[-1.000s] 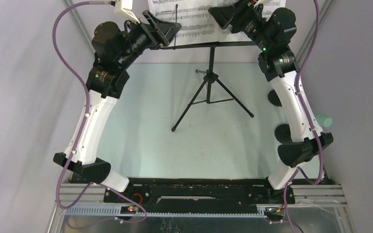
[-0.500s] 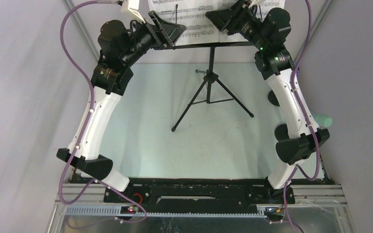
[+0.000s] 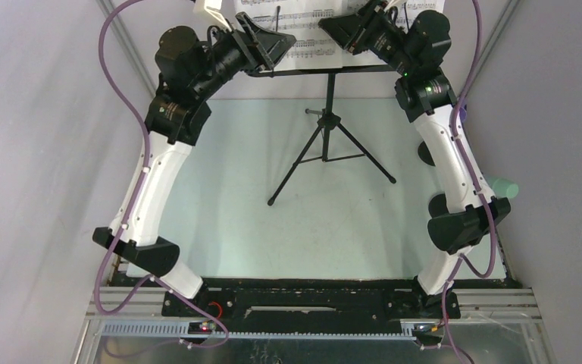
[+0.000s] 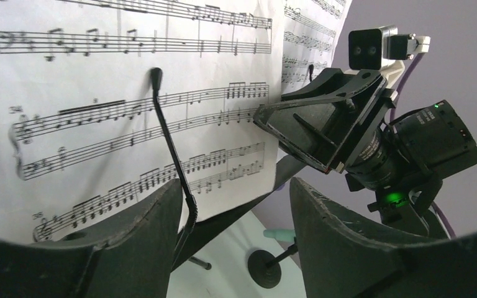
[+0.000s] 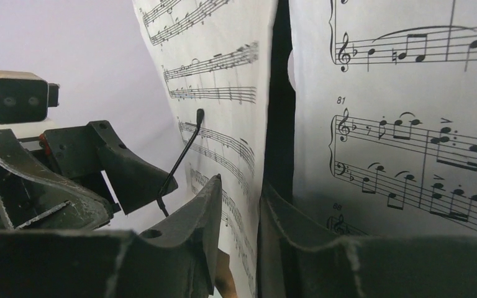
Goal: Pack up the instrument practice props
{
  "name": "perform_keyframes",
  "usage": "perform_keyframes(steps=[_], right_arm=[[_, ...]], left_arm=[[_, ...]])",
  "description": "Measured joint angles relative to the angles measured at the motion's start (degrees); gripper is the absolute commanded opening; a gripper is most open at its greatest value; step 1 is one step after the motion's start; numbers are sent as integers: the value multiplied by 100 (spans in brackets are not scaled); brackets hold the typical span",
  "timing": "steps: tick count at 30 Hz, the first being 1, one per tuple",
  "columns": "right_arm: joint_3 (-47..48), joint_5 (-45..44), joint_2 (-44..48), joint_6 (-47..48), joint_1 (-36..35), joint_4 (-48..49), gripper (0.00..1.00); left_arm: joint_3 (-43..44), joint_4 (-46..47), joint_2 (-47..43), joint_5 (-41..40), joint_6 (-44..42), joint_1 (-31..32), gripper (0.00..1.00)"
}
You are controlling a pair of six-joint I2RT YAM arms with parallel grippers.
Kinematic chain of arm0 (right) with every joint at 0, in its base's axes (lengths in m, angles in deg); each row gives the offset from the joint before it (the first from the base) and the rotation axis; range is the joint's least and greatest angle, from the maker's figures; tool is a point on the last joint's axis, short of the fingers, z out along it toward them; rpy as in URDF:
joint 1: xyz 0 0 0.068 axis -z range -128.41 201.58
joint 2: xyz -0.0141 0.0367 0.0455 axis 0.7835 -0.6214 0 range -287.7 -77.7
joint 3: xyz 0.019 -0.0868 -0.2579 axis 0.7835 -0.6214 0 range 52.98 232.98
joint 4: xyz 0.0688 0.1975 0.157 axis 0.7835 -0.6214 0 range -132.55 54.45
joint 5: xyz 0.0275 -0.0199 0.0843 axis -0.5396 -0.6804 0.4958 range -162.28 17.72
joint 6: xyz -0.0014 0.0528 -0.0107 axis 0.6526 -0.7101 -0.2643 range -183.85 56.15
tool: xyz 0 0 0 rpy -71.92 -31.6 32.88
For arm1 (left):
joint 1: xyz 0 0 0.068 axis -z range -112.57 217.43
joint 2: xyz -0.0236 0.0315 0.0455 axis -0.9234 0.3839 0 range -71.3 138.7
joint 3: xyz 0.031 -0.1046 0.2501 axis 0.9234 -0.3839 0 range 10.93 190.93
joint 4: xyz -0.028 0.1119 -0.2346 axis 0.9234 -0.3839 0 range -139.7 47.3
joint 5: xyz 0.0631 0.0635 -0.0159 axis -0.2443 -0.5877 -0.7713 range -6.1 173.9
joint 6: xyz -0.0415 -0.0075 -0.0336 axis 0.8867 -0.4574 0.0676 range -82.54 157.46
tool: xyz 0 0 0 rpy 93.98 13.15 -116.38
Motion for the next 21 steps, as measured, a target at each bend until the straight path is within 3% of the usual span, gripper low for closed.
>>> perform_keyframes(steps=[10, 18, 20, 21], right_arm=[[109, 13, -42, 35, -81, -17, 30], [133, 22, -42, 138, -98, -20, 13], [136, 42, -42, 177, -109, -20, 4], [142, 55, -42, 199, -122, -20, 0]], left_arm=[[42, -2, 153, 24, -42, 26, 51], [42, -76, 214, -87, -103, 31, 12], [42, -103, 214, -133, -155, 28, 1], [42, -107, 214, -146, -160, 28, 0]])
